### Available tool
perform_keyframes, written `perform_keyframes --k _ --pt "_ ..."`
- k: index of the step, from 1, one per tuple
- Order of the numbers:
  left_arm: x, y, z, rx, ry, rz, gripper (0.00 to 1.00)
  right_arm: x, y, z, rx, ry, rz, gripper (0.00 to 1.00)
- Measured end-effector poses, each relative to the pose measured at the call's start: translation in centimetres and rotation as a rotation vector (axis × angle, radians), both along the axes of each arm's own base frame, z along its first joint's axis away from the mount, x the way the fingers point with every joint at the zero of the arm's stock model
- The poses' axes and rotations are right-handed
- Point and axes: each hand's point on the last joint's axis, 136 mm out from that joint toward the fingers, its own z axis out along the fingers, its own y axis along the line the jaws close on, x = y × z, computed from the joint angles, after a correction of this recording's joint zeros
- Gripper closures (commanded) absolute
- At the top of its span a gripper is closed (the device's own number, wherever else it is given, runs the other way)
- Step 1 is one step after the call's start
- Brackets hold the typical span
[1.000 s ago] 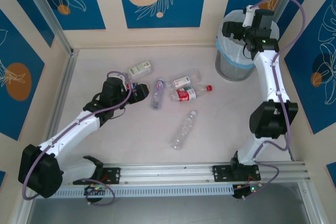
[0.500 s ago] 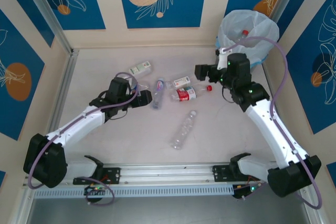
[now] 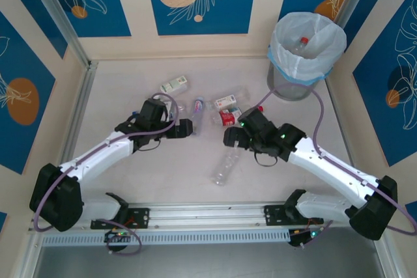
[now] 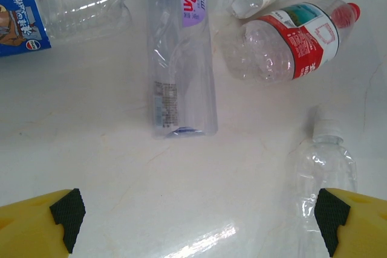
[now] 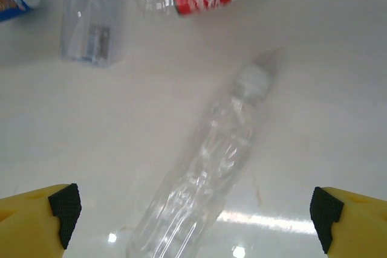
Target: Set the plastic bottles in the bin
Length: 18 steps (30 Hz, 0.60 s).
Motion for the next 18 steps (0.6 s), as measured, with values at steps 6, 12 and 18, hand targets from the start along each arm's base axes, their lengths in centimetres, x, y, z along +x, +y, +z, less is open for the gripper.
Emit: perform_keyframes --k 6,12,18 --pt "-1.0 0.1 0.2 0.015 -0.002 -0.056 0.01 -3.7 0.3 -3.2 -0.042 0.153 -0.143 0.00" --pt "-1.8 0.1 -0.1 0.007 0.008 -0.072 0.01 -5.4 0.2 -5.2 -0.120 0.205 -0.260 0.03" --pt "-2.5 0.9 -1.7 0.029 0.027 -0.052 0.01 -3.9 2.1 -7.2 -0.096 0.221 -0.338 0.00"
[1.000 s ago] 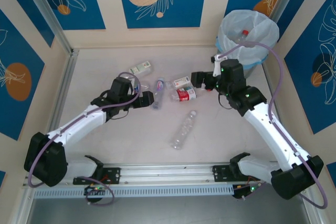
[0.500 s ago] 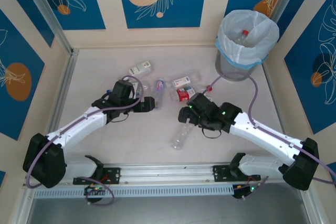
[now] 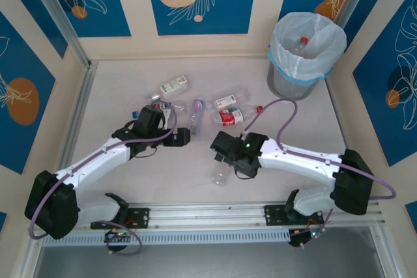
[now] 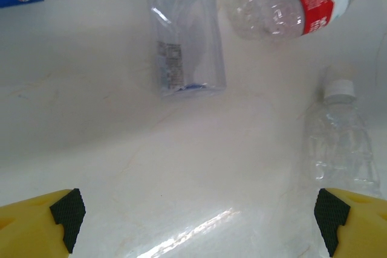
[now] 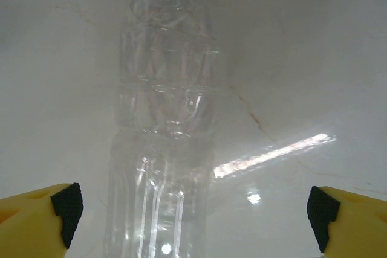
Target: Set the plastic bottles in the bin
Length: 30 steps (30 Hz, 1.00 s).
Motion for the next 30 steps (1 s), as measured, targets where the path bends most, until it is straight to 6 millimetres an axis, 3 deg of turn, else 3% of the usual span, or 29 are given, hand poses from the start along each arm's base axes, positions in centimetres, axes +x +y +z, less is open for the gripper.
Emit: perform_keyframes --k 11,18,30 --pt "0.1 1.2 0.4 0.006 -0.035 0.068 0.01 1.4 2.8 -3.5 0.084 0.135 -0.161 0.00" --pt "0.4 1.3 0.8 -0.003 -0.046 0.094 0.01 0.8 2.0 -5.8 0.114 0.181 -0.231 0.07" --pt "0.4 1.3 0.5 -0.009 -0.031 0.107 0.01 0.5 1.9 -6.1 0.128 0.198 -0.271 0.14"
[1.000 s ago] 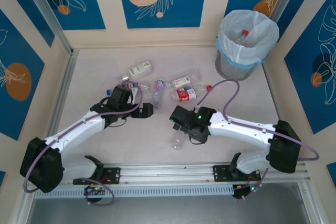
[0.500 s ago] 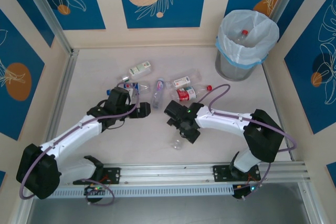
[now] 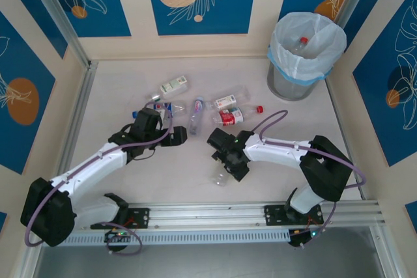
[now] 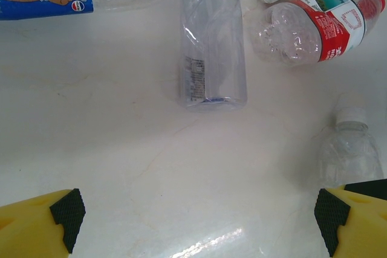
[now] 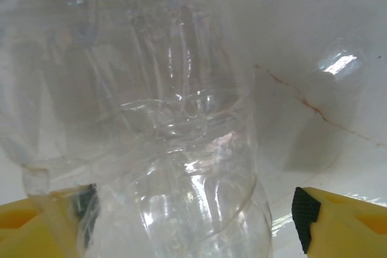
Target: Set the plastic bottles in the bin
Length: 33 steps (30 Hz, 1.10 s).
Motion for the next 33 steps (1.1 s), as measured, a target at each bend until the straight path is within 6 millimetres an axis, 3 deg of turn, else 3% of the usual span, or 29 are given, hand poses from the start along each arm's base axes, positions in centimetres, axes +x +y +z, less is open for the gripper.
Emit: perform_keyframes --k 15,18,23,33 --pt "0.25 0.31 -0.25 0.019 -0.002 0.016 0.01 0.10 0.03 -0.11 0.008 0.001 -0.005 0.30" --pt "0.29 0.38 -0.26 0.022 -0.003 0.019 0.01 0.12 0.04 -0.11 0.009 0.000 -0.005 0.40" --pt "0.35 0.46 -0.26 0.025 -0.005 0.023 0.01 0.22 0.10 0.04 0.010 -0.009 0.003 0.47" --pt "0.35 0.46 -0.26 0.021 -0.002 0.029 0.01 0.22 0.05 0.15 -0.006 -0.031 0.015 0.49"
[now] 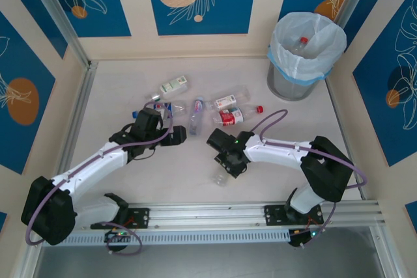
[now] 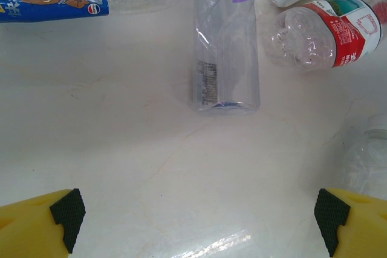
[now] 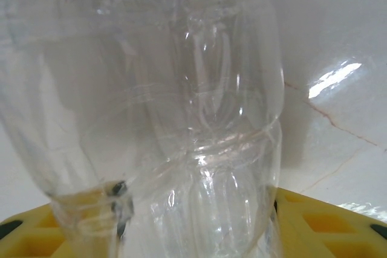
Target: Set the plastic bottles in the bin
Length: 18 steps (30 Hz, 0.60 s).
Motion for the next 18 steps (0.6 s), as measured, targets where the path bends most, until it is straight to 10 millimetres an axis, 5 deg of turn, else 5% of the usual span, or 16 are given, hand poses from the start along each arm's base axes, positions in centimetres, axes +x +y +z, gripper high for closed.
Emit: perform_keyframes --k 8,18 --pt "0.0 0.0 0.0 -0.009 0.006 0.012 0.01 1.3 -0.1 1.4 -0.033 -0.104 0.062 0.54" --pt "0.7 -0.1 0.2 -0.034 0.003 0.058 0.01 7.0 0.8 7.3 -0.032 -0.426 0.219 0.63"
